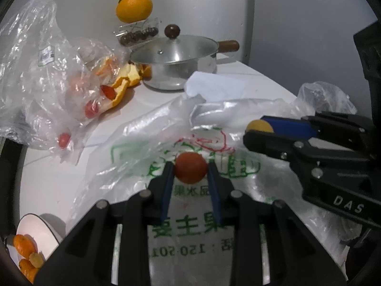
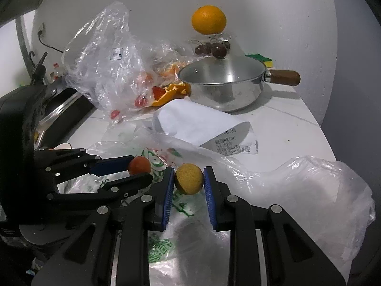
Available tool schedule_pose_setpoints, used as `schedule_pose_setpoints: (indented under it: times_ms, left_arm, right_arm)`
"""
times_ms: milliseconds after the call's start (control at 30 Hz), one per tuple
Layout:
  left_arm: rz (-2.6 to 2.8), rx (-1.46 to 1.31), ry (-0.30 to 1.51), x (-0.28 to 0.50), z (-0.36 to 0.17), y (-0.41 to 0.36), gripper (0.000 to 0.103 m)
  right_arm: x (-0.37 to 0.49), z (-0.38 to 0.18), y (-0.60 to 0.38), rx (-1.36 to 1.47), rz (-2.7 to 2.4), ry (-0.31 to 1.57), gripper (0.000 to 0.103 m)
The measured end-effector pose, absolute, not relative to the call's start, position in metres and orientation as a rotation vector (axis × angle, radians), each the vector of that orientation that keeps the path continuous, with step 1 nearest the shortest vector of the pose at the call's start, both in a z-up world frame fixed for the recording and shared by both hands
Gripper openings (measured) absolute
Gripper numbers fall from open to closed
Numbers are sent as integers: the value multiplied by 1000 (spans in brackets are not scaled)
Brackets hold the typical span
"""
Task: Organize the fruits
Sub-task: 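Grasp a red cherry tomato with the left gripper while the right holds the yellow fruit, then lift and carry the tomato and yellow fruit toward the white plate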
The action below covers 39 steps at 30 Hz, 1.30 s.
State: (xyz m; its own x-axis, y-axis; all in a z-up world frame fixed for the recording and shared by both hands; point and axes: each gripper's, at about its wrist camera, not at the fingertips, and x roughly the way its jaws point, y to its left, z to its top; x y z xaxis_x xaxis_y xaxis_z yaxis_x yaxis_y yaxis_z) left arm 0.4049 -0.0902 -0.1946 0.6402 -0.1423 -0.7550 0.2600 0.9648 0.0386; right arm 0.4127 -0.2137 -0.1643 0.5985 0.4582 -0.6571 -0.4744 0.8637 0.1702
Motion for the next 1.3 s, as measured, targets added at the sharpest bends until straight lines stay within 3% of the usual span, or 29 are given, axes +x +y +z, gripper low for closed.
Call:
schedule_pose_setpoints:
  times_ms: [1300]
  left_arm:
    - [-229,82,737,300,-144,-42,29]
  right_arm:
    - [325,-117,-171,-122,545,689,27]
